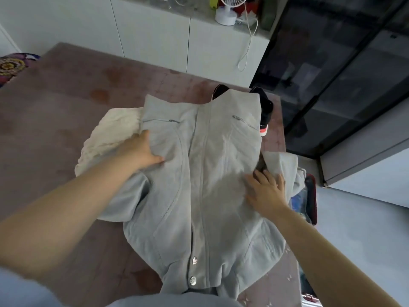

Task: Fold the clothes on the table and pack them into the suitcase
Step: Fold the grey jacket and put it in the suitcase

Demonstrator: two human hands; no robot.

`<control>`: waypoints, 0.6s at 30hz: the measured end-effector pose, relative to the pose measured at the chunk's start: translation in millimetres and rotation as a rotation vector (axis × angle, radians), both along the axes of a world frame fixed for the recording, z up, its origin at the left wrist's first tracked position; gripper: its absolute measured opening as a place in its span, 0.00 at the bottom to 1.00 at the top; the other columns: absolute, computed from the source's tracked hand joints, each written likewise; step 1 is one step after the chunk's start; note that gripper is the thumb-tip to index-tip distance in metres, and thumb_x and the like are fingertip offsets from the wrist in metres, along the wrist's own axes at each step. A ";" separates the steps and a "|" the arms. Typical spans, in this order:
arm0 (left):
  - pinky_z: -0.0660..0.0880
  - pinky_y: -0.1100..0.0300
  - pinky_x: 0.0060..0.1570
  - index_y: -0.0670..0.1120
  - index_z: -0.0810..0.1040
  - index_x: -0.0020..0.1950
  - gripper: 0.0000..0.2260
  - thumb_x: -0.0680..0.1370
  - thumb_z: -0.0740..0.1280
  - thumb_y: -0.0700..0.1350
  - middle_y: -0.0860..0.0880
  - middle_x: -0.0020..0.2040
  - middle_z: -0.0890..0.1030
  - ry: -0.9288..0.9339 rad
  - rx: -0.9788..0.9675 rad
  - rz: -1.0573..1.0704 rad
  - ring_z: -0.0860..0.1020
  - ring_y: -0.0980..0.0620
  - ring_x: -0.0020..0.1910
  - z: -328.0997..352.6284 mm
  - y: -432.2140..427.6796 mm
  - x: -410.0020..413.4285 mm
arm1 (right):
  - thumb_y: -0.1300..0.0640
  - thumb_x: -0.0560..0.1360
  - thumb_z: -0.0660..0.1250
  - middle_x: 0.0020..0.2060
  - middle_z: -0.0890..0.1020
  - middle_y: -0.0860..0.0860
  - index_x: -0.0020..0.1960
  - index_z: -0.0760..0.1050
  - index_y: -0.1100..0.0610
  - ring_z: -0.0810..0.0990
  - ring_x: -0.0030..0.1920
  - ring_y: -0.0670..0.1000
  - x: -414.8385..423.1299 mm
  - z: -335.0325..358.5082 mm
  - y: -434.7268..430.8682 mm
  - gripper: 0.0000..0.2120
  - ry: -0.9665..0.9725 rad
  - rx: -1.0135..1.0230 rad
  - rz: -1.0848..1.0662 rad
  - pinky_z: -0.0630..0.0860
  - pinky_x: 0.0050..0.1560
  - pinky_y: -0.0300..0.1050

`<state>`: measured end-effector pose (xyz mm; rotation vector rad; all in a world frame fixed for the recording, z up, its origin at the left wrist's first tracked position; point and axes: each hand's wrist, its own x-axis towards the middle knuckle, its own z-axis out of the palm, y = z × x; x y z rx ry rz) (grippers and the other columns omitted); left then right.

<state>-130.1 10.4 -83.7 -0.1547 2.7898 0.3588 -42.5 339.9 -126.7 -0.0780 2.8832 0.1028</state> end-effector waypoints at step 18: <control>0.57 0.54 0.67 0.51 0.56 0.75 0.32 0.75 0.63 0.59 0.47 0.70 0.69 0.238 0.235 -0.577 0.69 0.45 0.66 -2.2 98.3 86.7 | 0.60 0.73 0.69 0.41 0.80 0.39 0.60 0.75 0.46 0.77 0.40 0.31 44.9 74.4 36.8 0.18 0.434 -0.958 -0.414 0.71 0.44 0.23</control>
